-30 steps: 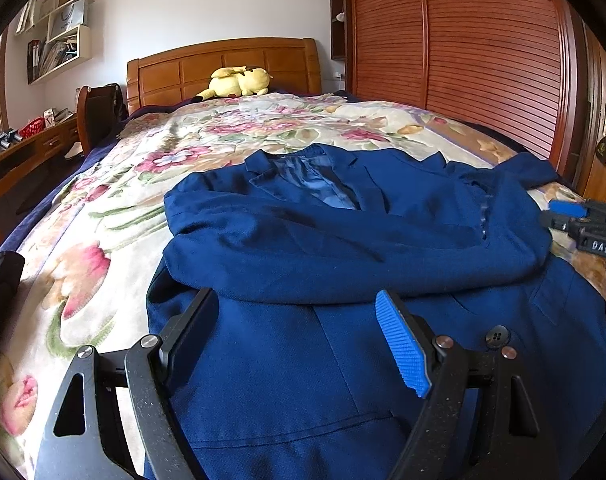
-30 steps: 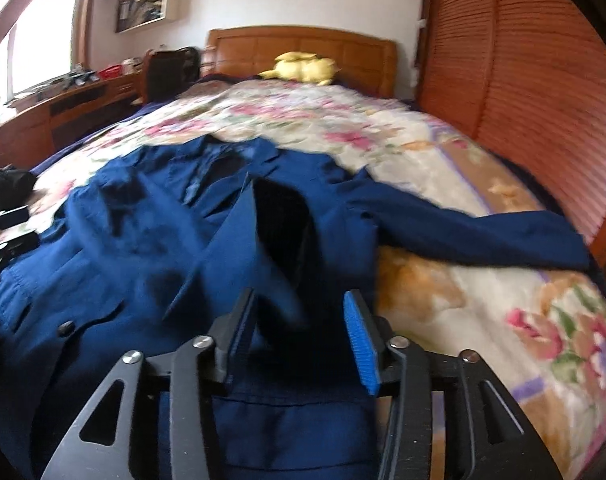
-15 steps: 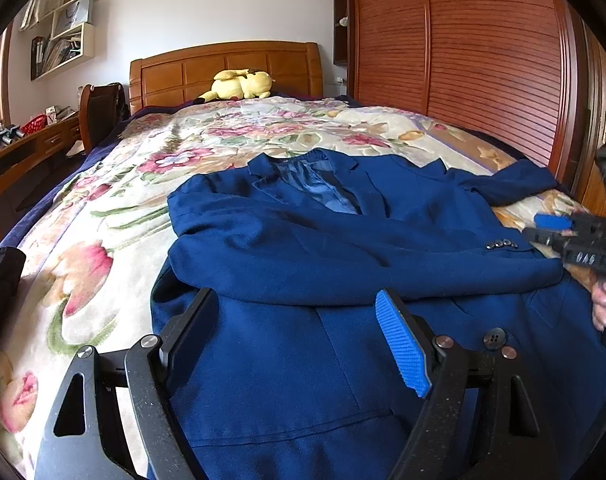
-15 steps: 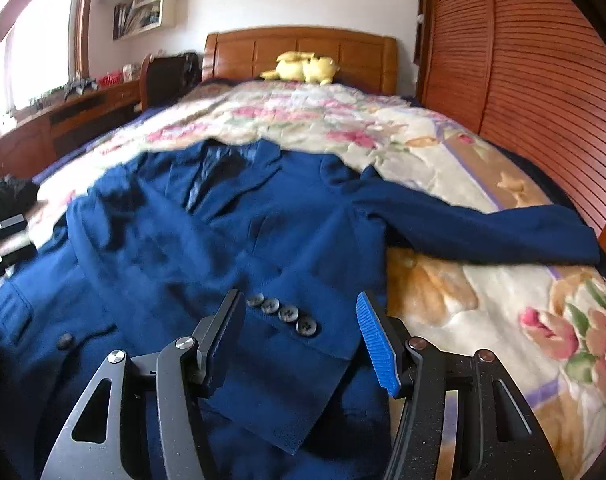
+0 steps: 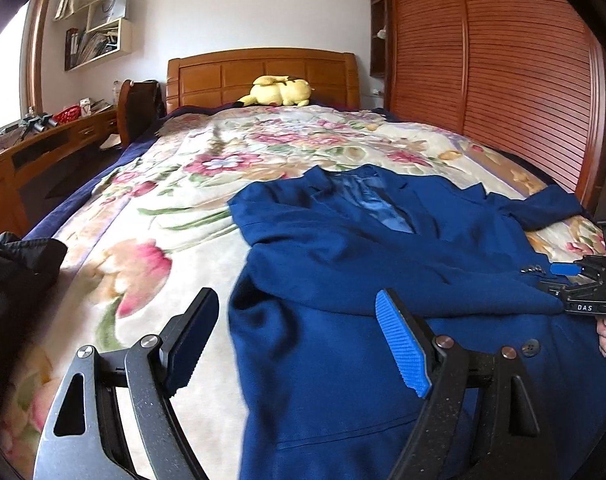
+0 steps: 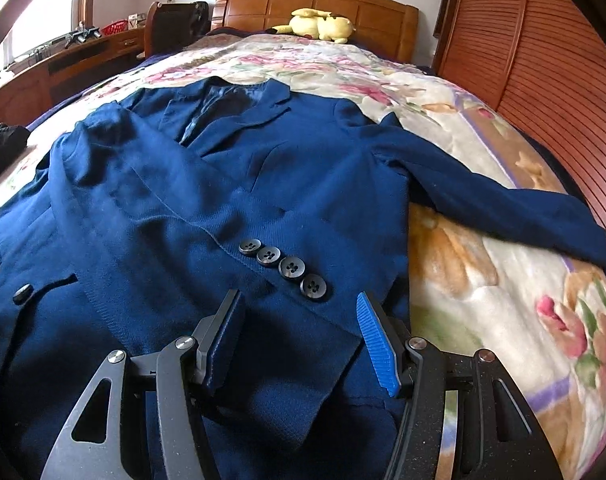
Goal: Fold large clothes
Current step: 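Open the right tool and withdraw it from the folded side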
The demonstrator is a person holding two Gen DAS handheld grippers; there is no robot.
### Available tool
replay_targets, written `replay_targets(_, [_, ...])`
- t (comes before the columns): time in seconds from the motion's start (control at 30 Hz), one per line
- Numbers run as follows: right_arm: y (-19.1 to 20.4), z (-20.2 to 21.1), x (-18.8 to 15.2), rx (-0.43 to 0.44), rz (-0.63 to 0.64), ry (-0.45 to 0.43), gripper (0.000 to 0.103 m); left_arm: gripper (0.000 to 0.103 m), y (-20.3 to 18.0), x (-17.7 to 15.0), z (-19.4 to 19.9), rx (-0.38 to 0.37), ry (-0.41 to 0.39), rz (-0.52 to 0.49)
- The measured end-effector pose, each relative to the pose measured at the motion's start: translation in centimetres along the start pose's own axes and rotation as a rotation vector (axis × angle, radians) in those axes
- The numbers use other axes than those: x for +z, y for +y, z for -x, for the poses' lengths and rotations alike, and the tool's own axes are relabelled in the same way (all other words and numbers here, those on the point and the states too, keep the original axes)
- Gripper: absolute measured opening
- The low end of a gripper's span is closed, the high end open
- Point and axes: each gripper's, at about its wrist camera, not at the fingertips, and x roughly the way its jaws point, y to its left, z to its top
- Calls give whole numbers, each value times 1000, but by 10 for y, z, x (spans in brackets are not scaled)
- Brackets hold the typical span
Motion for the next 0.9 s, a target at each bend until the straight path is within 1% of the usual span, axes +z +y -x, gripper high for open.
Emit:
replay_targets(0.23, [7, -3, -1, -20, 19, 2, 60, 82, 12, -2, -2, 4, 12, 30])
replay_targets(0.6, [4, -3, -1, -11, 12, 1, 60, 82, 1, -2, 4, -16, -7, 0])
replay_targets(0.7, [3, -3, 0, -8, 1, 0, 65, 82, -6, -1, 7, -28, -17, -1])
replay_targets(0.77, [1, -3, 1, -7, -8, -1, 71, 82, -12, 1, 8, -40, -25, 1])
replay_targets(0.9, [0, -5, 0, 7, -11, 15, 73, 82, -26, 5, 8, -63, -39, -10])
